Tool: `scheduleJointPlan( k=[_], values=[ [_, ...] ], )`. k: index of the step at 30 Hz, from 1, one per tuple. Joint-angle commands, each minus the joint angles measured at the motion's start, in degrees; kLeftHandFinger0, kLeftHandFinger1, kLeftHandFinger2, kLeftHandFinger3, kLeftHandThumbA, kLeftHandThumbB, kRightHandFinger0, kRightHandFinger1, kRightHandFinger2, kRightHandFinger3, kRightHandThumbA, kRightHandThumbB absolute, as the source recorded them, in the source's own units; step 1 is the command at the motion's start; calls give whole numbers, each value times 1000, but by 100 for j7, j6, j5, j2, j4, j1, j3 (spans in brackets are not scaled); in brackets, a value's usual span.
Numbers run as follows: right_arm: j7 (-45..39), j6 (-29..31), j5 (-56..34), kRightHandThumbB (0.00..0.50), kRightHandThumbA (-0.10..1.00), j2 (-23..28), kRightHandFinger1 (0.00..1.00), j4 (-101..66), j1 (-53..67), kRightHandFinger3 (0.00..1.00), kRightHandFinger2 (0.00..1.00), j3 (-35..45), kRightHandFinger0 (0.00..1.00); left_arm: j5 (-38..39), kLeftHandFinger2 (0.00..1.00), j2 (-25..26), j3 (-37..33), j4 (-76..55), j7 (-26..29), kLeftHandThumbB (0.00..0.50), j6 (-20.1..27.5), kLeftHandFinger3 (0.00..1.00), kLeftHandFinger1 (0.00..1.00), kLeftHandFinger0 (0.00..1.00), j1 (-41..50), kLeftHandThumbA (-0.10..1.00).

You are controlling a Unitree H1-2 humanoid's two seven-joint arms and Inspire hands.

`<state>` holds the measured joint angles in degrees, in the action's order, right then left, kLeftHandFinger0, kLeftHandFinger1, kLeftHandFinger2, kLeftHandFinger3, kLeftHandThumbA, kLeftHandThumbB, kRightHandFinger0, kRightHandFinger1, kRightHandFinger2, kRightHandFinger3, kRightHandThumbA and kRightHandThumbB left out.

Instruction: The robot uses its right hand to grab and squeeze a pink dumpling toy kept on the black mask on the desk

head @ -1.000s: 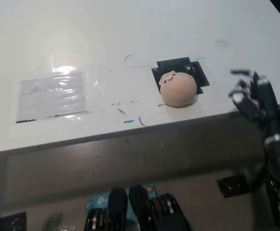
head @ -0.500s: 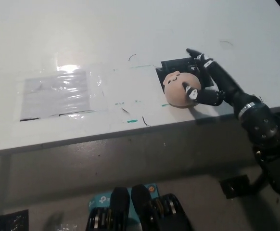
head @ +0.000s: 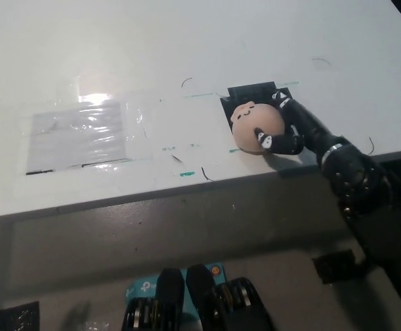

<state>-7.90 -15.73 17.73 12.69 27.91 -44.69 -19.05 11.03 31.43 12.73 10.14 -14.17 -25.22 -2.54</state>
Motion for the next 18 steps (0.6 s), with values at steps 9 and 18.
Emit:
scheduleJointPlan(
  k=[9,18],
  values=[
    [932,913,230,483,510,-634,1000,988,-632,1000,1000,215,1000,13,812,262,14,-81,-225,140,-50,899,720,646,-139,1000],
    [1019,1299,38,438,407,-922,1000,1462,-627,1000,1000,389,1000,44,839,281,-6,50,-303,141,67,918,744,608,-284,1000]
  ],
)
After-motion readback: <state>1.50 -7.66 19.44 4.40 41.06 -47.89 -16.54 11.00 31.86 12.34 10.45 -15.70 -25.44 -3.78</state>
